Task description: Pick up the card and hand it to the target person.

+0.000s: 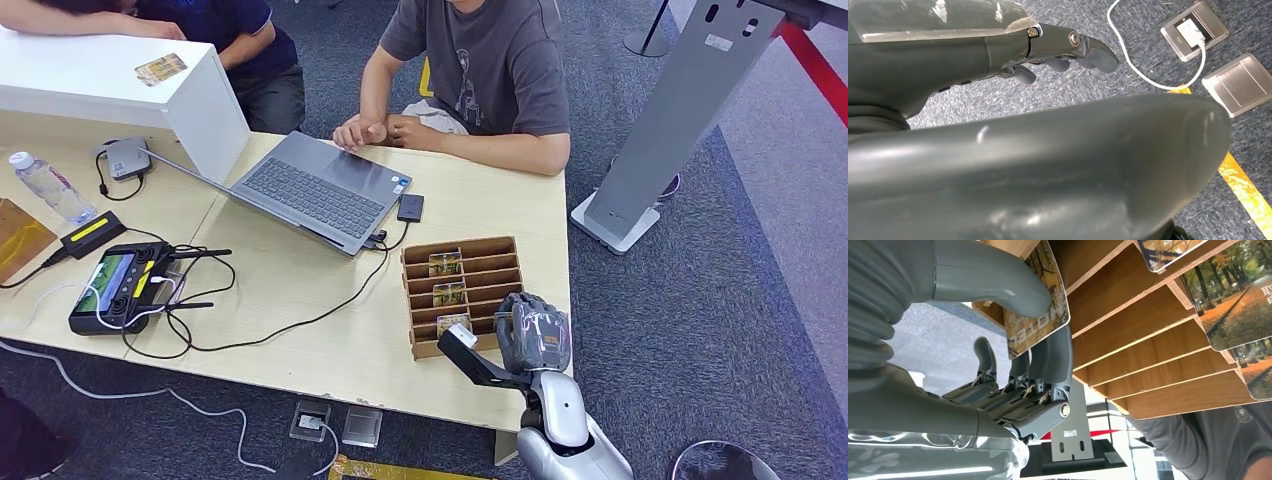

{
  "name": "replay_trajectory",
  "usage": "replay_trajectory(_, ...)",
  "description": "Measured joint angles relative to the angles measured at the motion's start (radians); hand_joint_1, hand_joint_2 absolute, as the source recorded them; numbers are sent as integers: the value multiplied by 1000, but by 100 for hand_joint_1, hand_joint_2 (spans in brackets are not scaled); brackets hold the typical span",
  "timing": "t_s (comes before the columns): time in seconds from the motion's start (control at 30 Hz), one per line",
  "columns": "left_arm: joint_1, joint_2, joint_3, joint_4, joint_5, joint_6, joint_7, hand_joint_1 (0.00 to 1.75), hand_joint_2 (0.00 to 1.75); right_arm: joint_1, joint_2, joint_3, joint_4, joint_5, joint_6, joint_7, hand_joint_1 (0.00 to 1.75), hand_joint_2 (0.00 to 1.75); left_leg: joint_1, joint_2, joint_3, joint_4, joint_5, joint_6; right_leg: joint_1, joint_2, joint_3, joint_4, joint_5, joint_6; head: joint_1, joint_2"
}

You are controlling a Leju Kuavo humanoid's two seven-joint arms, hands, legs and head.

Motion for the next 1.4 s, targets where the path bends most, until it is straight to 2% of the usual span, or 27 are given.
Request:
replay_trajectory(0.43, 0, 1, 0, 0, 1, 0, 0, 0, 0, 3, -1, 1, -24, 2, -3, 5, 145, 175, 0, 0, 0, 0, 0, 0, 0, 0, 0, 0, 0, 0, 0, 0)
replay_trajectory(0.57, 0, 1, 0, 0, 2, 0, 0, 0, 0, 10, -4, 1, -48, 15, -3, 3, 142, 175, 0, 0, 0, 0, 0, 0, 0, 0, 0, 0, 0, 0, 0, 0)
replay_trajectory(1.13, 1, 1, 0, 0, 17, 1, -1, 0, 0, 23, -49, -10, -360, 107, 31, 1, 145, 175, 0, 0, -1, 0, 0, 0, 0, 0, -1, 0, 0, 0, 0, 0)
replay_trajectory(1.4, 1, 1, 0, 0, 17, 2, 0, 0, 0, 9, -56, -10, -410, 106, 23, -8, 148, 175, 0, 0, -1, 0, 0, 0, 0, 0, -1, 0, 0, 0, 0, 0)
